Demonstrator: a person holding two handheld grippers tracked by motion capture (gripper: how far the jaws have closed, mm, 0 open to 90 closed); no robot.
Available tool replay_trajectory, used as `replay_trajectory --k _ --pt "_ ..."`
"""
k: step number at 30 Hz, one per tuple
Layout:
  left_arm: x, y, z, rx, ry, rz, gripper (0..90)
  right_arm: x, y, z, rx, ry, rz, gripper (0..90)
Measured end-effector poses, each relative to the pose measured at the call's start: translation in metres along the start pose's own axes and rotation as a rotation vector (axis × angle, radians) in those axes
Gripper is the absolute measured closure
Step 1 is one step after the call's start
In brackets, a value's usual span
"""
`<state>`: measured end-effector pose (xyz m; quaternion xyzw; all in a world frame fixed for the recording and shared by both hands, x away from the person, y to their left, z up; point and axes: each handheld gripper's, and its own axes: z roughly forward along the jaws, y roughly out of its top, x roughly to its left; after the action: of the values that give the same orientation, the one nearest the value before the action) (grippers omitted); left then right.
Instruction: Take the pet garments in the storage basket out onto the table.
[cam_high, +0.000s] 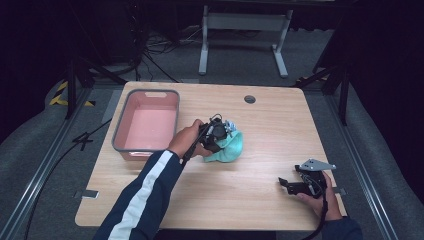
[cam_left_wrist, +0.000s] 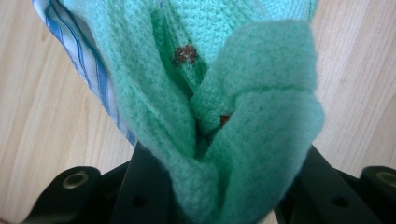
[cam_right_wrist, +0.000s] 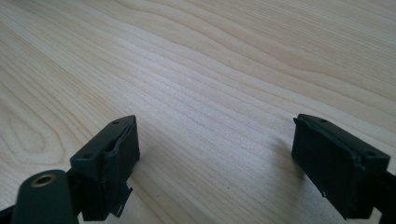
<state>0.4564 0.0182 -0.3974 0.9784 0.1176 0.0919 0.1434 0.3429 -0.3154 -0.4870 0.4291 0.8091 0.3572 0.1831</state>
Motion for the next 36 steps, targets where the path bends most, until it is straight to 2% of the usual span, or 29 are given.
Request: replay_trajectory --k 4,5,7,16,18,22,25,26,28,31,35,36 --pt "-0.003 0.002 0.01 -0.009 -0.017 -0.02 67.7 0.0 0.0 0.0 0.0 0.0 0.0 15.5" --pt "-0.002 0.003 0.011 0.007 -0.017 -0.003 67.5 0.0 0.0 0.0 0.0 0.0 0.0 15.5" --pt "-0.004 0.004 0.016 0.021 -0.016 -0.01 66.1 0.0 0.0 0.0 0.0 0.0 0.0 15.5" --pt "-0.01 0.003 0.031 0.029 -0.02 -0.007 61.4 0.0 0.0 0.0 0.0 0.0 0.0 15.5" --pt "-0.01 0.003 0.034 0.029 -0.022 -0.024 59.0 0.0 0.0 0.0 0.0 0.0 0.0 15.5" --pt "-0.011 0.003 0.036 0.024 -0.019 -0.037 49.7 0.0 0.0 0.0 0.0 0.0 0.0 15.5" --pt "-0.012 0.004 0.036 0.019 -0.012 -0.049 39.3 0.0 0.0 0.0 0.0 0.0 0.0 15.5" --pt "-0.013 0.005 0.035 0.011 0.006 -0.072 33.9 0.0 0.0 0.0 0.0 0.0 0.0 15.5" --pt "-0.013 0.004 0.031 -0.025 -0.006 -0.097 25.0 0.0 0.0 0.0 0.0 0.0 0.0 15.5" --pt "-0.013 0.003 0.025 -0.043 0.015 -0.09 18.6 0.0 0.0 0.0 0.0 0.0 0.0 15.5" --pt "-0.015 0.002 0.016 -0.046 0.032 -0.078 17.6 0.0 0.0 0.0 0.0 0.0 -0.001 15.5" --pt "-0.016 0.001 0.014 -0.05 0.049 -0.059 17.9 0.0 0.0 0.0 0.0 0.0 0.0 15.5"
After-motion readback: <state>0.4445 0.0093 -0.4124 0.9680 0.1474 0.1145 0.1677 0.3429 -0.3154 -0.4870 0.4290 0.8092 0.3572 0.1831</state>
